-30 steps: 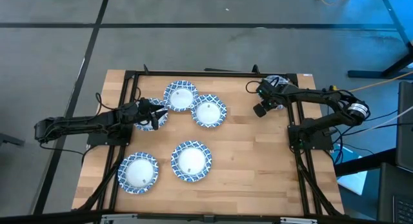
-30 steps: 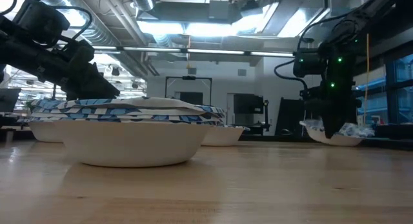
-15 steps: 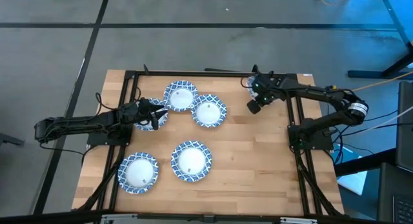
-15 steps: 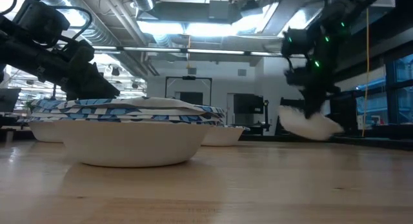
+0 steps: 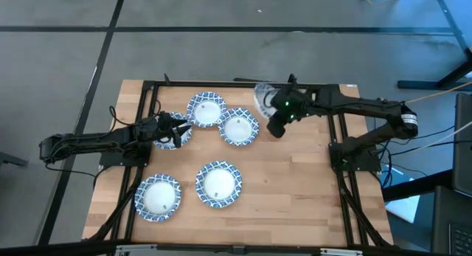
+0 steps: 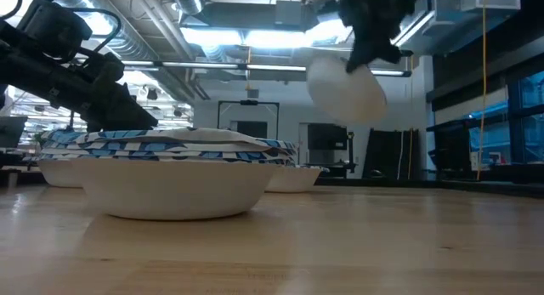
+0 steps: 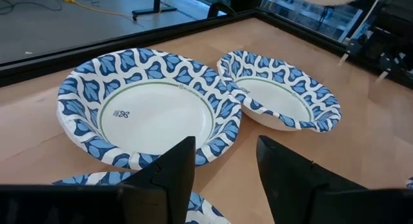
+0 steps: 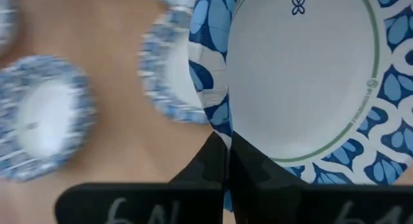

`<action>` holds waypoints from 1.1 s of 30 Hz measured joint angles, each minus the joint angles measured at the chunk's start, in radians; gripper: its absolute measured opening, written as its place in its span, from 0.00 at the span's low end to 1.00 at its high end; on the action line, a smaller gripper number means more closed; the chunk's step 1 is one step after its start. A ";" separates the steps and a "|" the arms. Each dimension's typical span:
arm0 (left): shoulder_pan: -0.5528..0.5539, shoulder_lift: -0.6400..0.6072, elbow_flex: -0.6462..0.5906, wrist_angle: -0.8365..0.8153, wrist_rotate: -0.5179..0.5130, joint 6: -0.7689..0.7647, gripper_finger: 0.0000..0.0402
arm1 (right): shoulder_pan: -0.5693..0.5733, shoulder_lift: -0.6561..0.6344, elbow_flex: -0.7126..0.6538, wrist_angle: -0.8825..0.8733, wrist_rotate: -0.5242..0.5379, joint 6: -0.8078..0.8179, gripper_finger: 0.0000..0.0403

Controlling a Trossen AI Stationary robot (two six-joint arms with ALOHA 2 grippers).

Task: Nest bowls inside each other
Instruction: Stack the blue patterned bowl on the stacked blue patterned bowls

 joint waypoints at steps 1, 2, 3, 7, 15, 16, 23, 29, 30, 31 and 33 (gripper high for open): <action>0.000 0.000 0.000 0.000 0.000 0.000 0.40 | 0.033 0.014 0.023 -0.007 0.000 0.009 0.01; 0.000 0.000 0.000 0.000 0.000 0.000 0.40 | 0.064 0.033 0.046 -0.011 0.000 0.024 0.01; 0.000 0.000 0.000 0.000 0.000 0.000 0.40 | 0.094 0.054 0.068 -0.011 0.000 0.030 0.01; 0.000 0.000 0.000 0.000 0.000 0.001 0.40 | 0.197 0.159 0.179 -0.017 -0.009 0.030 0.01; 0.000 0.000 0.000 -0.013 0.000 0.005 0.40 | 0.327 0.403 0.432 -0.063 -0.063 0.015 0.01; 0.000 0.000 0.000 -0.013 0.000 0.015 0.40 | 0.342 0.435 0.464 -0.079 -0.068 0.017 0.01; 0.000 0.000 0.000 -0.013 0.000 0.071 0.40 | 0.433 0.621 0.659 -0.143 -0.122 0.059 0.01; 0.000 0.000 0.000 -0.015 0.018 0.072 0.40 | 0.496 0.711 0.754 -0.149 -0.124 0.127 0.01; 0.000 0.000 0.000 -0.016 0.021 0.072 0.40 | 0.503 0.721 0.762 -0.149 -0.124 0.138 0.01; 0.000 0.000 0.000 -0.016 0.025 0.072 0.40 | 0.510 0.727 0.766 -0.149 -0.124 0.152 0.01; 0.000 0.000 0.000 -0.016 0.025 0.072 0.40 | 0.520 0.741 0.766 -0.150 -0.122 0.174 0.01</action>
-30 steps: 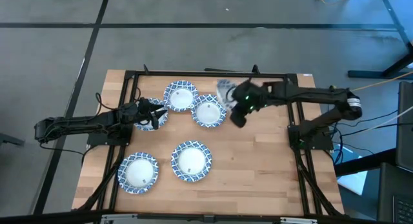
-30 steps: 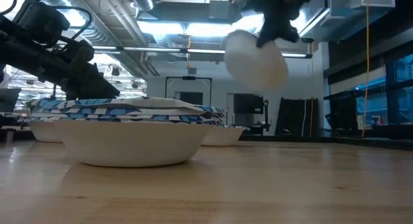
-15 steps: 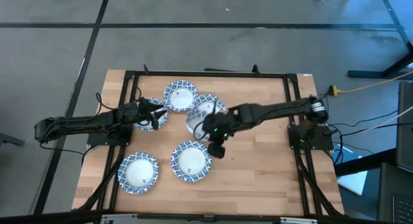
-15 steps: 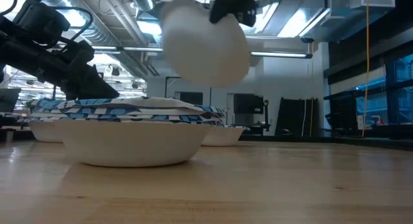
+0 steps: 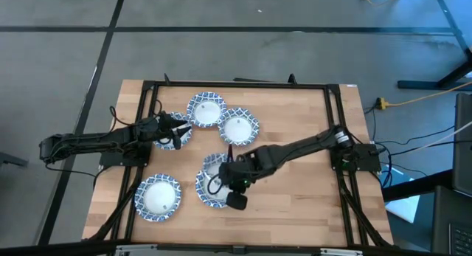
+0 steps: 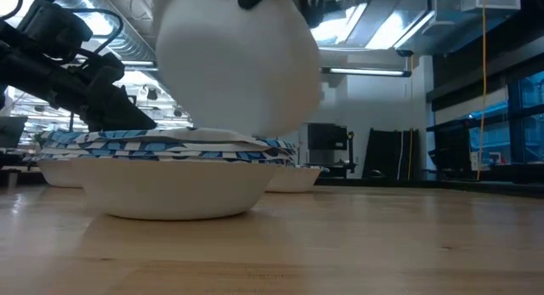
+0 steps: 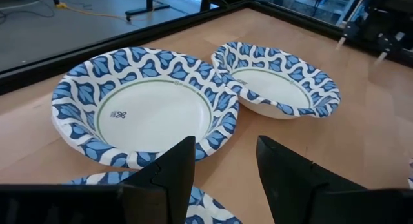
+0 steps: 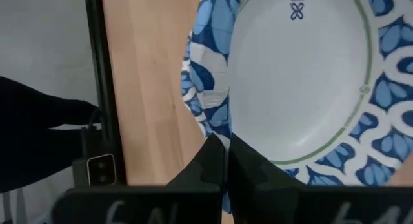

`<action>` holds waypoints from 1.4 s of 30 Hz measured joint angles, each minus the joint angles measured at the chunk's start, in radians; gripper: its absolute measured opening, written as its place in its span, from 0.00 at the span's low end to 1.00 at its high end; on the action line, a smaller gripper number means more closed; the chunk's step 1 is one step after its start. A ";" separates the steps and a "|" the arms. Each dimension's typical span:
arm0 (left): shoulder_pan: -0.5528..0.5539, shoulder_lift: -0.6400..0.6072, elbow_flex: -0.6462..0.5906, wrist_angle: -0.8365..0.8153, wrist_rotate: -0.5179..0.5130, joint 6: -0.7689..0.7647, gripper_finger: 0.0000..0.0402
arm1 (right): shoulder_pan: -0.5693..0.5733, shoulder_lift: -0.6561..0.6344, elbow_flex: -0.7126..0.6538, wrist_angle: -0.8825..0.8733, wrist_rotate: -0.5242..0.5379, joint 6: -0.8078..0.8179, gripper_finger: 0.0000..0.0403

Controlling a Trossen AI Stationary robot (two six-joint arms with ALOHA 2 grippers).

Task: Nest bowls inside each other
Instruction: Stack the blue patterned bowl on the stacked blue patterned bowls

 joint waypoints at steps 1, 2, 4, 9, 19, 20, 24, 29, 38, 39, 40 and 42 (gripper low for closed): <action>0.000 0.000 0.000 0.000 0.001 0.000 0.40 | 0.003 0.007 0.000 -0.002 0.006 0.011 0.01; 0.000 0.000 0.000 0.000 0.001 0.000 0.40 | 0.005 0.016 0.000 -0.006 0.007 0.016 0.01; 0.000 0.000 0.000 0.000 0.002 0.000 0.40 | 0.008 0.038 0.000 -0.006 0.007 0.033 0.01; 0.000 0.000 0.000 0.000 0.004 -0.001 0.40 | 0.008 0.084 0.000 -0.005 0.007 0.038 0.02; 0.000 0.000 0.000 -0.001 0.006 -0.001 0.40 | 0.009 0.097 0.000 0.005 -0.016 0.006 0.22; 0.000 0.000 0.000 -0.001 0.006 -0.001 0.40 | 0.009 0.097 0.000 0.005 -0.017 0.005 0.26; 0.000 0.000 0.000 -0.001 0.006 -0.001 0.40 | 0.009 0.096 0.000 0.008 -0.016 -0.003 0.40; 0.000 0.000 0.000 -0.001 0.006 0.000 0.40 | 0.007 0.076 0.000 0.014 0.076 -0.079 0.52; 0.000 0.000 0.000 -0.001 0.006 0.000 0.40 | -0.070 0.070 0.000 -0.124 0.177 -0.187 0.55; 0.000 0.000 0.000 -0.001 0.006 0.000 0.40 | -0.085 0.070 -0.001 -0.135 0.187 -0.202 0.55; 0.000 0.000 0.000 -0.001 0.006 0.000 0.40 | -0.100 0.070 -0.001 -0.136 0.189 -0.219 0.55; 0.000 0.001 0.000 -0.001 0.006 0.000 0.40 | -0.130 0.070 -0.001 -0.136 0.190 -0.256 0.55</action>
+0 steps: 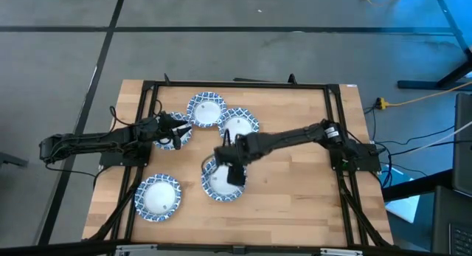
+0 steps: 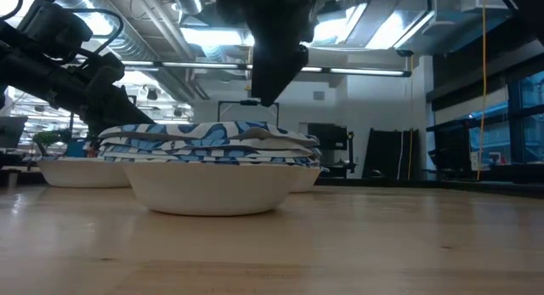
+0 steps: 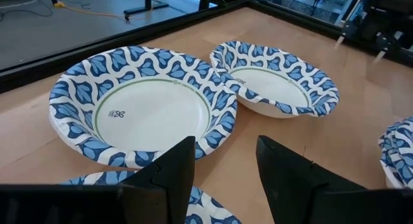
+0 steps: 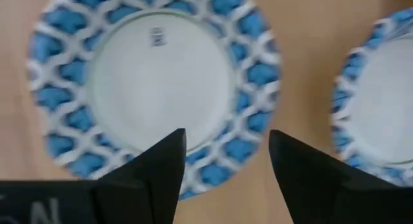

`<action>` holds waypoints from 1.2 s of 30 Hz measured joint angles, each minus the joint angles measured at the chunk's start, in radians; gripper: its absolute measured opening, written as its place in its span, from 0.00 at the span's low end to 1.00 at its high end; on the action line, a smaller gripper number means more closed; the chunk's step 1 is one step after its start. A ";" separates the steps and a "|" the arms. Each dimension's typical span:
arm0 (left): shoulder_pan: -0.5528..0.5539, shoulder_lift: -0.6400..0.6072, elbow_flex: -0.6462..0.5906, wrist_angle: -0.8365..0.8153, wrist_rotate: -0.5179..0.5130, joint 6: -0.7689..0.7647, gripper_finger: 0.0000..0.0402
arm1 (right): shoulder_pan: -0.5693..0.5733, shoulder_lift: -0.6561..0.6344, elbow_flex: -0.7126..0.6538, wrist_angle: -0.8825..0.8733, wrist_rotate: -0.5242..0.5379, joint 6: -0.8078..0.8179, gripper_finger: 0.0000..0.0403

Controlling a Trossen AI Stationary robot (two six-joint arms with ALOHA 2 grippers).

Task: Nest bowls inside each other
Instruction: Stack the blue patterned bowl on the stacked blue patterned bowls

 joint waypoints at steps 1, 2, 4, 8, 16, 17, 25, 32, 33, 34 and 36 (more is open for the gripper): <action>0.000 0.000 0.000 0.000 0.000 0.000 0.40 | -0.015 0.000 0.000 0.001 0.000 -0.019 0.54; 0.000 0.000 0.000 0.000 0.000 0.000 0.40 | -0.029 0.000 0.000 0.001 0.000 -0.037 0.54; 0.000 0.000 0.000 0.000 0.000 0.000 0.40 | -0.058 -0.002 -0.006 0.011 0.002 -0.076 0.53; 0.000 0.000 0.000 0.000 0.000 0.000 0.40 | -0.120 -0.002 -0.009 0.014 0.006 -0.126 0.51; 0.000 0.000 0.000 0.000 0.000 0.000 0.40 | -0.221 -0.002 -0.009 0.073 0.001 -0.209 0.50; 0.000 0.000 0.000 0.000 0.000 0.000 0.40 | -0.230 -0.001 -0.009 0.082 -0.007 -0.212 0.50; 0.000 0.000 0.000 0.000 0.000 0.000 0.40 | -0.256 0.061 -0.010 0.124 -0.057 -0.256 0.50; 0.000 0.001 0.000 0.000 0.000 0.000 0.40 | -0.279 0.099 -0.010 0.162 -0.057 -0.258 0.50; 0.000 0.001 0.000 0.000 0.000 0.000 0.40 | -0.283 0.101 -0.010 0.155 -0.057 -0.257 0.50; 0.000 0.001 0.000 0.000 0.000 0.000 0.40 | -0.285 0.109 -0.010 0.157 -0.057 -0.256 0.50; 0.000 0.001 0.000 0.000 0.000 -0.001 0.40 | -0.285 0.124 -0.010 0.161 -0.057 -0.258 0.50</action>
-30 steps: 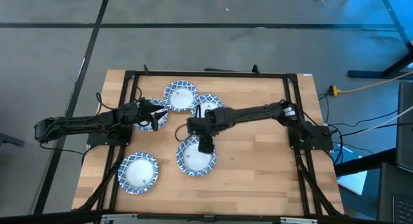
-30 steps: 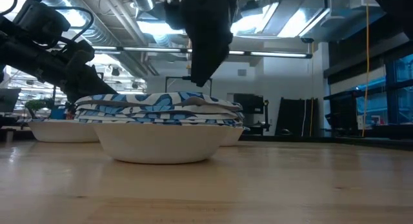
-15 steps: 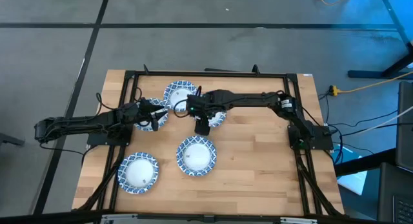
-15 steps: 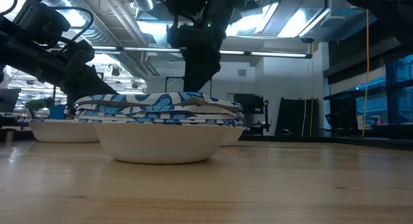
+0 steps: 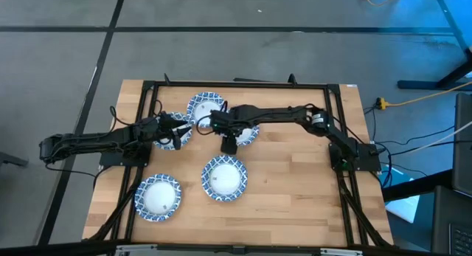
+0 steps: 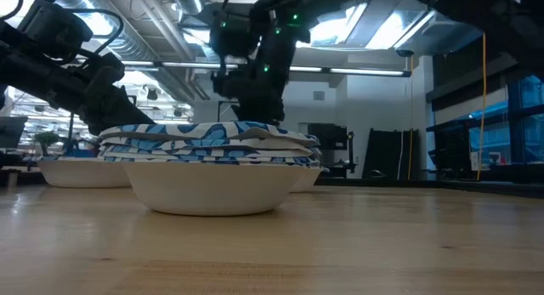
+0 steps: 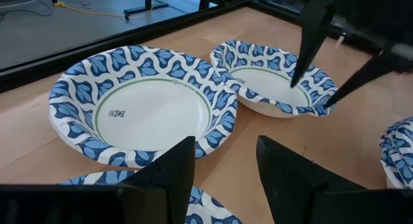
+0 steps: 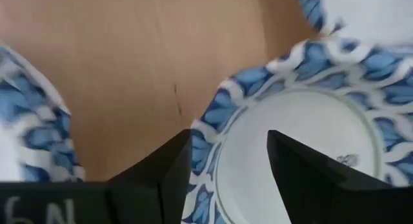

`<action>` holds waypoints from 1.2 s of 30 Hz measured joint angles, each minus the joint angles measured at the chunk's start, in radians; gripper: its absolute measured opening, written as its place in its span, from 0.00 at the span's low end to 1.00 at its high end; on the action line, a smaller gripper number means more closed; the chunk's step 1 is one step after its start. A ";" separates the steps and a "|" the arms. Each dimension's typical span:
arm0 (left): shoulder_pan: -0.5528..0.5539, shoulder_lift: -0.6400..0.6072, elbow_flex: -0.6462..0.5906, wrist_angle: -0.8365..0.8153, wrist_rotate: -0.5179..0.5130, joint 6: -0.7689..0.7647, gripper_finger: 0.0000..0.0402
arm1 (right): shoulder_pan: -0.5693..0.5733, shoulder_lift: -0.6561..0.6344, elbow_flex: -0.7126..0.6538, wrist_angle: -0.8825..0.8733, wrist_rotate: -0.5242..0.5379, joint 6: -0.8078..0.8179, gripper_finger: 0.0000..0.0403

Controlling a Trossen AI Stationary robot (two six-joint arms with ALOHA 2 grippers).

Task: Nest bowls inside each other
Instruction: Stack the blue patterned bowl on the stacked blue patterned bowls

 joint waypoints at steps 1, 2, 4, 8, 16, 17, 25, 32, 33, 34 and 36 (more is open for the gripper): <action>0.000 0.000 0.000 0.000 0.000 0.000 0.40 | 0.000 0.009 0.000 -0.006 0.000 -0.001 0.50; 0.000 0.001 0.000 0.000 0.000 0.000 0.40 | 0.000 0.014 0.000 -0.001 -0.001 -0.002 0.50; 0.000 0.001 0.000 0.000 0.000 0.000 0.40 | 0.001 0.014 0.000 -0.005 -0.001 -0.002 0.50; 0.000 0.003 0.000 0.000 0.000 0.000 0.40 | -0.001 0.020 0.000 0.000 -0.001 -0.002 0.50; 0.000 0.005 0.000 0.000 0.000 0.000 0.40 | -0.004 0.037 0.000 0.008 -0.018 0.015 0.50; 0.000 0.005 0.000 0.000 0.000 0.000 0.40 | -0.004 0.040 0.000 0.009 -0.019 0.016 0.50; 0.000 0.005 0.000 0.000 0.000 -0.001 0.40 | -0.004 0.050 0.000 -0.004 -0.019 0.022 0.40; 0.000 0.005 0.000 0.000 0.000 -0.001 0.40 | -0.004 0.050 0.000 -0.005 -0.017 0.025 0.10; 0.000 0.005 0.000 0.000 0.000 -0.001 0.40 | -0.004 0.050 0.000 -0.005 -0.017 0.025 0.06; 0.000 0.005 0.000 0.000 0.000 -0.001 0.40 | -0.004 0.050 0.000 -0.007 -0.018 0.025 0.03; 0.000 0.005 0.000 0.000 0.000 -0.001 0.40 | -0.001 0.047 0.000 -0.015 -0.018 0.033 0.03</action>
